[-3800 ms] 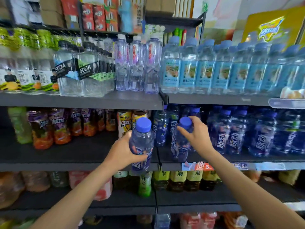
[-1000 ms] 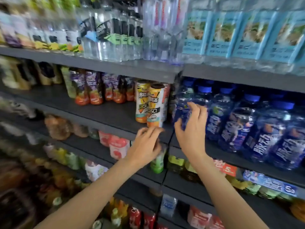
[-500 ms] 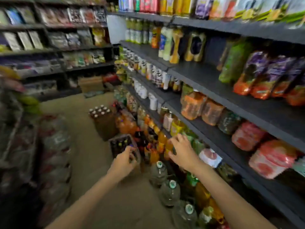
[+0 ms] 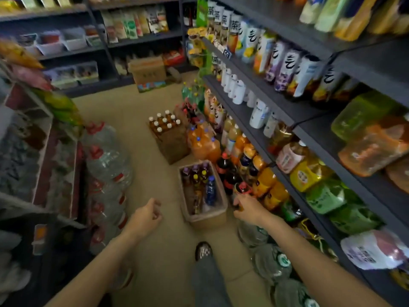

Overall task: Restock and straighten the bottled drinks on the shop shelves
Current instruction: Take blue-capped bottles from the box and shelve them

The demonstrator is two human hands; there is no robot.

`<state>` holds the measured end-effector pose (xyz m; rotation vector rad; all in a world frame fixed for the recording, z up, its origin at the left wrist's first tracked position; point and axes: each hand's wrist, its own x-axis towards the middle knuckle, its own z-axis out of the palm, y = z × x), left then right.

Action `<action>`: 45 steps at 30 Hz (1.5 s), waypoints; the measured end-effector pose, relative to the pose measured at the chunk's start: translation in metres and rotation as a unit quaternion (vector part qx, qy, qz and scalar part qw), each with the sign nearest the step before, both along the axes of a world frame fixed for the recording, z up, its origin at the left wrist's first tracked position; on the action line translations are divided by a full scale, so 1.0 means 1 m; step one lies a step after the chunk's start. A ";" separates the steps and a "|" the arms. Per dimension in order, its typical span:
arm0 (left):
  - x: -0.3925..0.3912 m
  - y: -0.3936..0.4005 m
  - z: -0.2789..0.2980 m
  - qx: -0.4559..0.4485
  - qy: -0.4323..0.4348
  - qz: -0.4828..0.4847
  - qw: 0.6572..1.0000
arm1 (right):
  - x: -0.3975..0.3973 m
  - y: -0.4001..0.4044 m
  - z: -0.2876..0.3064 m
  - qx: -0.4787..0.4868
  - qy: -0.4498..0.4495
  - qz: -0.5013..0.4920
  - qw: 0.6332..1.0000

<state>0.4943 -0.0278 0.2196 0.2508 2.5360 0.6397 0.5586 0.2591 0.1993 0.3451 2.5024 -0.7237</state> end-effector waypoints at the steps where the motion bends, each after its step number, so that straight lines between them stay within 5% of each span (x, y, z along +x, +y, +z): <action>1: -0.024 0.003 -0.010 -0.007 -0.008 -0.001 1.000 | -0.023 0.003 -0.017 -0.003 -0.016 0.001 1.000; 10: -0.223 0.055 -0.118 -0.018 -0.064 -0.021 0.998 | -0.194 0.012 -0.171 -0.026 -0.117 -0.088 0.989; 15: -0.299 0.086 -0.251 -0.006 -0.079 -0.051 0.995 | -0.257 0.013 -0.309 -0.008 -0.088 -0.104 0.991; 23: -0.355 0.089 -0.464 0.007 -0.067 -0.051 0.996 | -0.360 0.044 -0.528 0.147 -0.039 0.034 0.988; 29: -0.358 0.071 -0.520 0.009 -0.105 -0.055 0.993 | -0.391 0.039 -0.604 0.204 -0.029 -0.035 0.978; 37: -0.358 0.103 -0.461 0.009 -0.161 -0.073 0.984 | -0.323 -0.001 -0.496 0.088 -0.108 0.016 0.990; 45: -0.327 0.194 -0.190 0.158 -0.264 -0.279 0.910 | -0.331 0.056 -0.099 -0.019 0.067 0.066 0.995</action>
